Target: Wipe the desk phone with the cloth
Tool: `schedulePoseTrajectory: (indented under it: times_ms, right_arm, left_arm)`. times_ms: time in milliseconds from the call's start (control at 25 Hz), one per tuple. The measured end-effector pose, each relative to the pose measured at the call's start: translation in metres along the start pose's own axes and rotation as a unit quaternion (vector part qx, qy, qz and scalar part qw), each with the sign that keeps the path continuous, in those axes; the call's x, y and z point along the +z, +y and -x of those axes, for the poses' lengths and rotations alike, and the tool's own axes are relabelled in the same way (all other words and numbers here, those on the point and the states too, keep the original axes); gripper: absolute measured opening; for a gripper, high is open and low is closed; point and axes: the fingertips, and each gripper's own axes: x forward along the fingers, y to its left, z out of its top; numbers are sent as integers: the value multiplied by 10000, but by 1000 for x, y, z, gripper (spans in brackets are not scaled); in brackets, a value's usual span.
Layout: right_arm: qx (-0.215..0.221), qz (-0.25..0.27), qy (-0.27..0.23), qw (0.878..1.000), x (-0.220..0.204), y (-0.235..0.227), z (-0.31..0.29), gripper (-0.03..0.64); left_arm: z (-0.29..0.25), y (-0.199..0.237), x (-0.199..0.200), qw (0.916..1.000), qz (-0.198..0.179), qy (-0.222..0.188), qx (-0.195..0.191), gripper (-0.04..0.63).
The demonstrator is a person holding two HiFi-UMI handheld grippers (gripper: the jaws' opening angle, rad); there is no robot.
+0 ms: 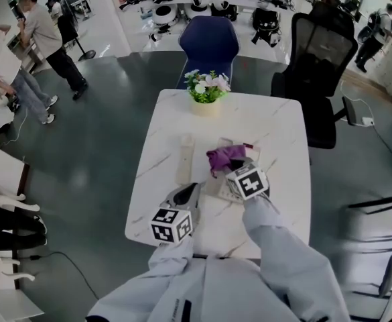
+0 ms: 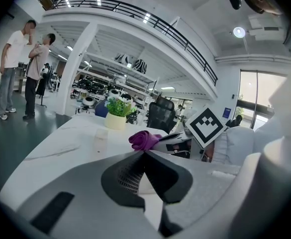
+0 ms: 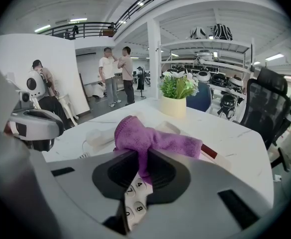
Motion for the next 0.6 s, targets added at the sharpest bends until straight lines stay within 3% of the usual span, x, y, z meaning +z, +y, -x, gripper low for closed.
schedulePoseTrajectory:
  times_ms: [600]
  right_arm:
    - [-155,-65,105,9998,-9,19,12,35]
  left_arm:
    - [15,-2,-1,10000,-29,-28,-13,-2]
